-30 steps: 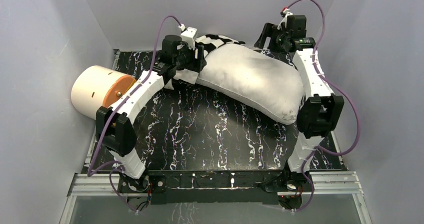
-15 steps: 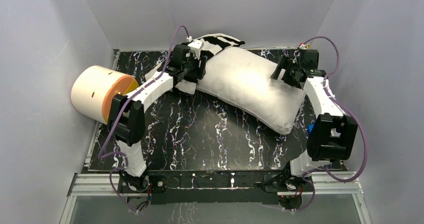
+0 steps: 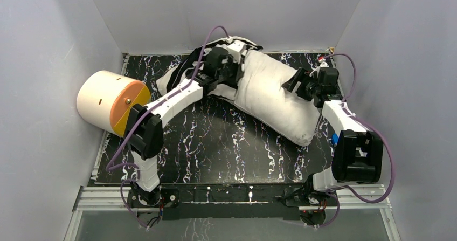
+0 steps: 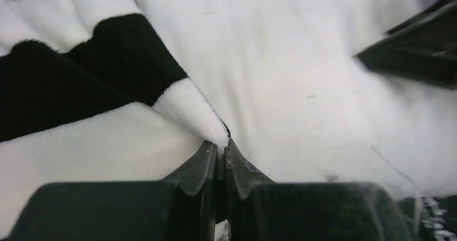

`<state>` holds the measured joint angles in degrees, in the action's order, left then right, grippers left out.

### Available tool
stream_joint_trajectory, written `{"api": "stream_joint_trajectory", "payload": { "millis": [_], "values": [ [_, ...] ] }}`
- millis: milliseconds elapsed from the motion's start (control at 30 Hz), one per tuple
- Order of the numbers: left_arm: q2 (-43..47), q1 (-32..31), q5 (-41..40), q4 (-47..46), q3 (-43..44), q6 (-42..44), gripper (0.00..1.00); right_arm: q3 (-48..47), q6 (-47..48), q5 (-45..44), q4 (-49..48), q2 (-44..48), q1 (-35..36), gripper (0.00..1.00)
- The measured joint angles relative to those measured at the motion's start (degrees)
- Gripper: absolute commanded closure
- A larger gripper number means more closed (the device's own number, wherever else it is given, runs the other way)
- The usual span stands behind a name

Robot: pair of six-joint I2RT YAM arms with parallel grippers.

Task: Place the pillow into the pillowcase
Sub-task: Stuff the pillow into the pillowcase.

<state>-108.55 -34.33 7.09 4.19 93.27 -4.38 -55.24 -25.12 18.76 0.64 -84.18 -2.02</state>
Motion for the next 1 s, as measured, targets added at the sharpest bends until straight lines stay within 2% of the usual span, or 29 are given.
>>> {"api": "stream_joint_trajectory", "payload": {
  "millis": [100,233,333,433,533,800,1000],
  "values": [
    [0.42,-4.5,1.7,-4.94,-0.98,-3.87,1.0,1.86,-3.43,-0.61,-4.02,0.92,2.47,0.21],
    [0.5,-6.69,3.02,-10.69,-9.64,-8.59,0.98,4.55,-6.23,-2.51,-7.69,2.1,5.97,0.21],
    [-0.35,-5.53,2.97,-9.11,-11.43,-10.43,0.83,5.49,-6.36,-3.48,-8.46,3.15,7.5,0.18],
    [0.22,-4.13,3.17,-7.96,-10.4,-11.54,0.57,4.44,-4.07,-4.48,-6.25,3.74,7.87,0.15],
    [2.19,-2.8,2.69,-4.92,-9.86,-12.13,0.47,-0.13,0.9,-5.64,1.16,3.8,8.37,0.12],
    [9.64,-0.07,-4.35,0.22,-8.26,-11.32,0.38,-14.47,12.11,-5.2,14.97,4.09,10.12,0.03],
    [5.79,-0.07,-12.39,0.17,2.14,-8.55,0.37,-31.08,17.97,0.98,16.52,-6.21,9.9,0.01]
  ]
}}
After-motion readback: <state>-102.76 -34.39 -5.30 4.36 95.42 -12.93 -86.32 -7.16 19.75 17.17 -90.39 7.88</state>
